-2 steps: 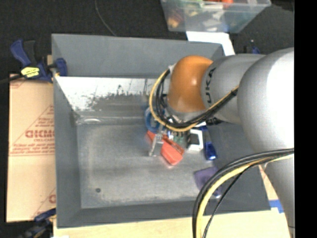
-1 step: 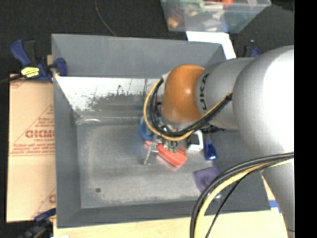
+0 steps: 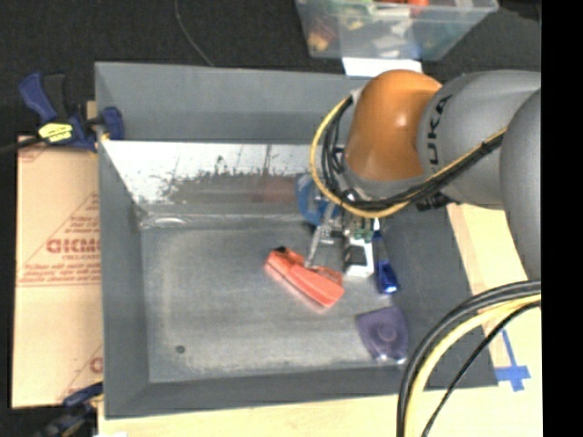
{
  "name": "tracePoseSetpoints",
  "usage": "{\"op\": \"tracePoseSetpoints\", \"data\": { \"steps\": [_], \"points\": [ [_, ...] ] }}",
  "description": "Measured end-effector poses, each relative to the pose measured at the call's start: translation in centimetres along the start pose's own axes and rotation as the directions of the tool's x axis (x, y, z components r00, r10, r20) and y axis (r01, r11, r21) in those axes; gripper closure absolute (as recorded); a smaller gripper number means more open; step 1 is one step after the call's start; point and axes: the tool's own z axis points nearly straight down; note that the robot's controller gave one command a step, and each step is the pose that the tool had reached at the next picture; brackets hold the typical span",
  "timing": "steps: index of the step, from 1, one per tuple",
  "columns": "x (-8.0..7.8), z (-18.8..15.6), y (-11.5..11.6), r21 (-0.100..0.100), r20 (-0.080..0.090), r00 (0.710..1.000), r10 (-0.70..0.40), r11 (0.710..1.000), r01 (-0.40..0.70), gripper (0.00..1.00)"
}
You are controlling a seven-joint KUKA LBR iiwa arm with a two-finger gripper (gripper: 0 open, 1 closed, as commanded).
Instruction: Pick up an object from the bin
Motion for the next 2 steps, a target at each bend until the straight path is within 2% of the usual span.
{"op": "tracePoseSetpoints", "data": {
  "steps": [1, 2],
  "points": [
    [2.6, -1.0, 1.1, 0.000, -0.025, 0.998, -0.056, 0.998, 0.056, 0.00],
    [3.9, 1.9, 1.9, 0.000, -0.011, 1.000, 0.027, 1.000, -0.027, 0.00]
  ]
}}
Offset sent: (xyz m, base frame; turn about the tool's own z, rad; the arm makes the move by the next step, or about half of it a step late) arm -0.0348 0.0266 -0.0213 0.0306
